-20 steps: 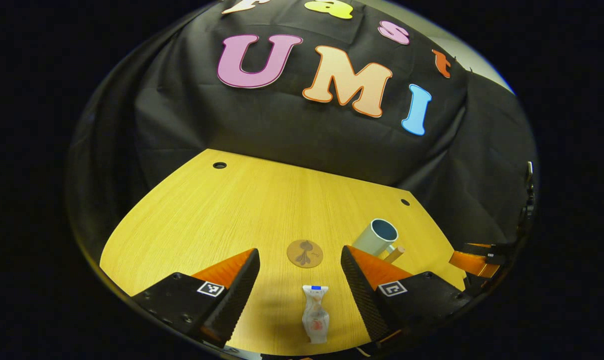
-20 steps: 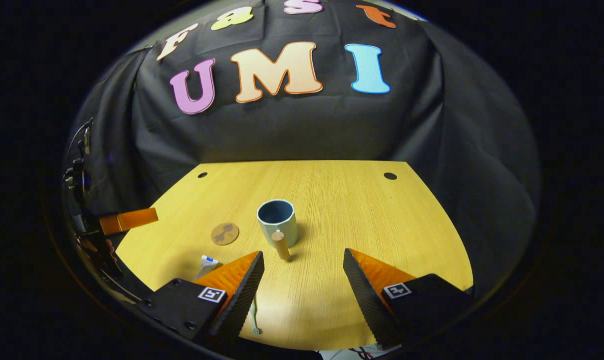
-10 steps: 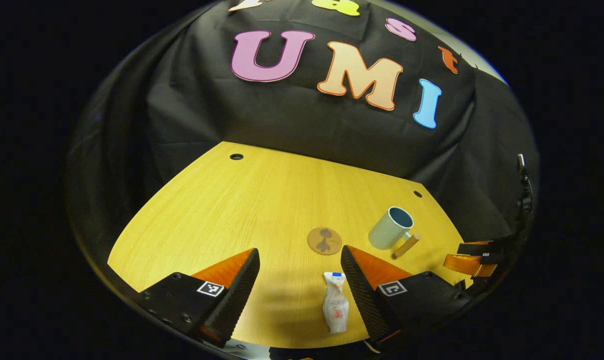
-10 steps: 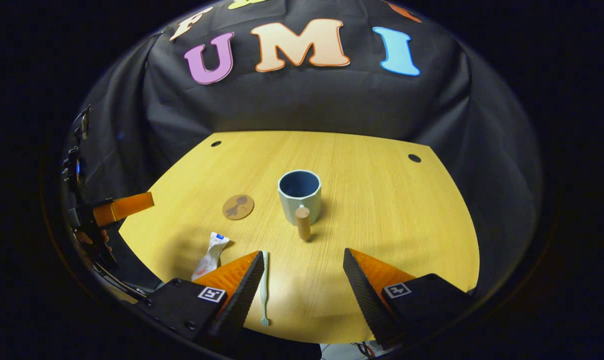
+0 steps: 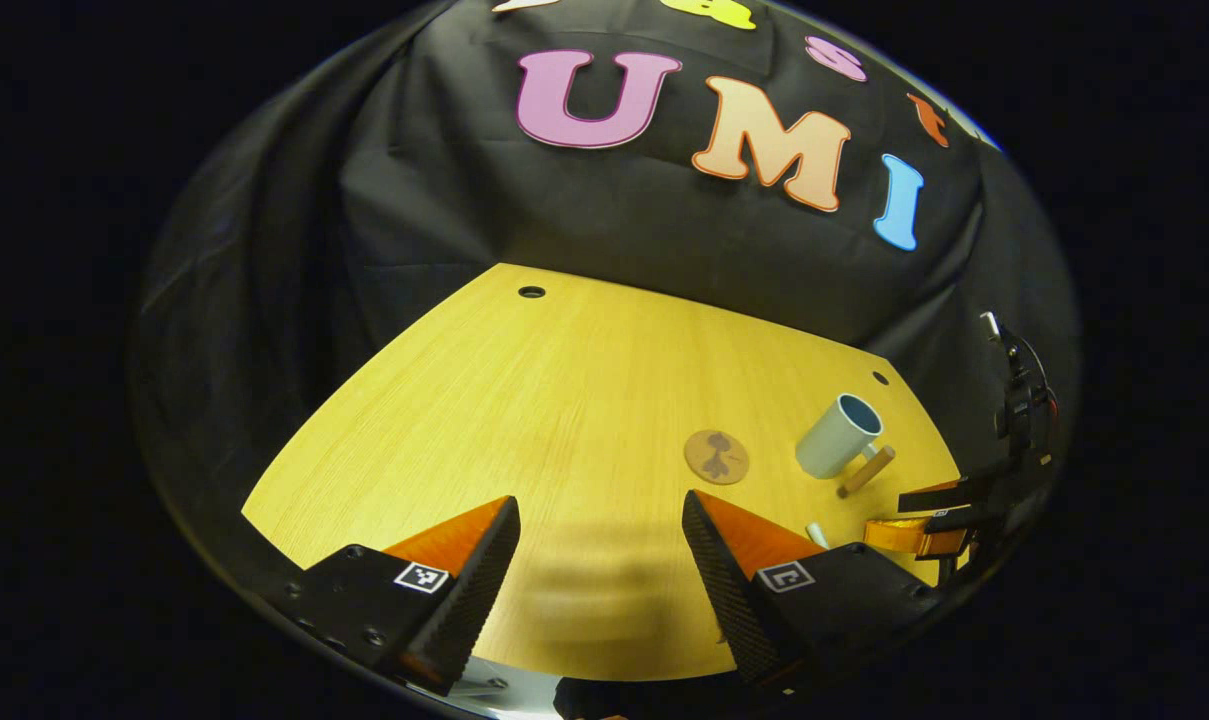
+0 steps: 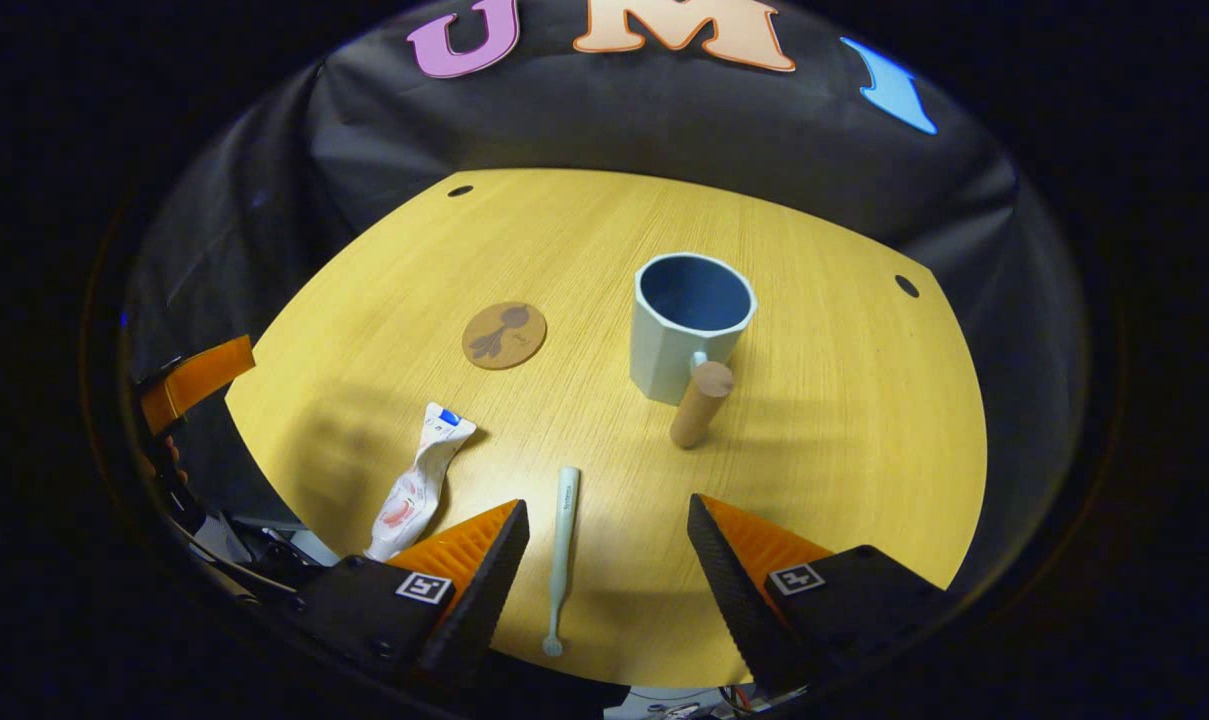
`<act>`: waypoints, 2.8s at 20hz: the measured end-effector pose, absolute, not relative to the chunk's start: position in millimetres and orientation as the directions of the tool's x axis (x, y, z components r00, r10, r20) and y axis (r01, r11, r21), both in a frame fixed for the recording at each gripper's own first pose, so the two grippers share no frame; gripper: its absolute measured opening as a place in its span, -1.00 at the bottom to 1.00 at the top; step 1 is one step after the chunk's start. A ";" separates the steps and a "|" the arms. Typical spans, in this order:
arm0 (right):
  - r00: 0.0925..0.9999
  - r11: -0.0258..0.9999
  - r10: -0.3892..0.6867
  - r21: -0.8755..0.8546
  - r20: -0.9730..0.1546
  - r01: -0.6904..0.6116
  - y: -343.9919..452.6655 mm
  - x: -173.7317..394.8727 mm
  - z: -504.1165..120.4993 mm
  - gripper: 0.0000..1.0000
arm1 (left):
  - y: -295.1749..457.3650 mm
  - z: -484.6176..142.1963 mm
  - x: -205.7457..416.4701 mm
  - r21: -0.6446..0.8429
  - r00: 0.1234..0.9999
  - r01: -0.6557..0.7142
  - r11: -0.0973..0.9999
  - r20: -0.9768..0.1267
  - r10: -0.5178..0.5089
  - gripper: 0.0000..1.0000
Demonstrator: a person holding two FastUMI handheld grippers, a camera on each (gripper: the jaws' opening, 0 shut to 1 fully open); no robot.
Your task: Put the toothbrush and toothpaste on the desktop into the cup, then pick up the cup and place it on the coaster on the desktop.
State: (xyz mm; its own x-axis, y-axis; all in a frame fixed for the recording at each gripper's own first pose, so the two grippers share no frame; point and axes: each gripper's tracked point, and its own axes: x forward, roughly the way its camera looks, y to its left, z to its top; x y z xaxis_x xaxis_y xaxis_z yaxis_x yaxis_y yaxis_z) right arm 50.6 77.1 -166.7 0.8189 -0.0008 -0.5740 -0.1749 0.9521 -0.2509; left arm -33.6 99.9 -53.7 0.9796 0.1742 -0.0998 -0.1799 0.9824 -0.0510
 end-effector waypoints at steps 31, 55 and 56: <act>0.614 0.937 -0.114 -0.290 -0.781 -0.194 90.0 81.7 -227.6 -0.60 | 117.5 -90.0 -41.3 -0.028 0.949 -0.248 0.968 -0.207 0.237 0.92; 0.751 0.989 -0.048 -0.138 -0.659 -0.058 49.2 32.8 -171.8 -0.88 | -3.4 -120.2 12.8 0.163 0.874 0.098 0.982 -0.486 -0.007 0.91; 0.756 0.990 -0.054 -0.134 -0.653 -0.045 42.7 28.8 -170.4 -0.89 | -10.7 -124.9 17.6 0.157 0.861 0.109 0.982 -0.509 -0.014 0.91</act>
State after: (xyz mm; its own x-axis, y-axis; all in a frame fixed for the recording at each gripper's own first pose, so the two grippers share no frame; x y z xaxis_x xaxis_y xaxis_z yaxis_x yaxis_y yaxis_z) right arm 28.8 42.7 -170.4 0.7556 -0.0539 -0.6528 -0.0450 0.9900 -0.1338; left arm 17.6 -10.7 -124.9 0.8608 -0.0142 -0.5087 0.1089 0.9816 0.1569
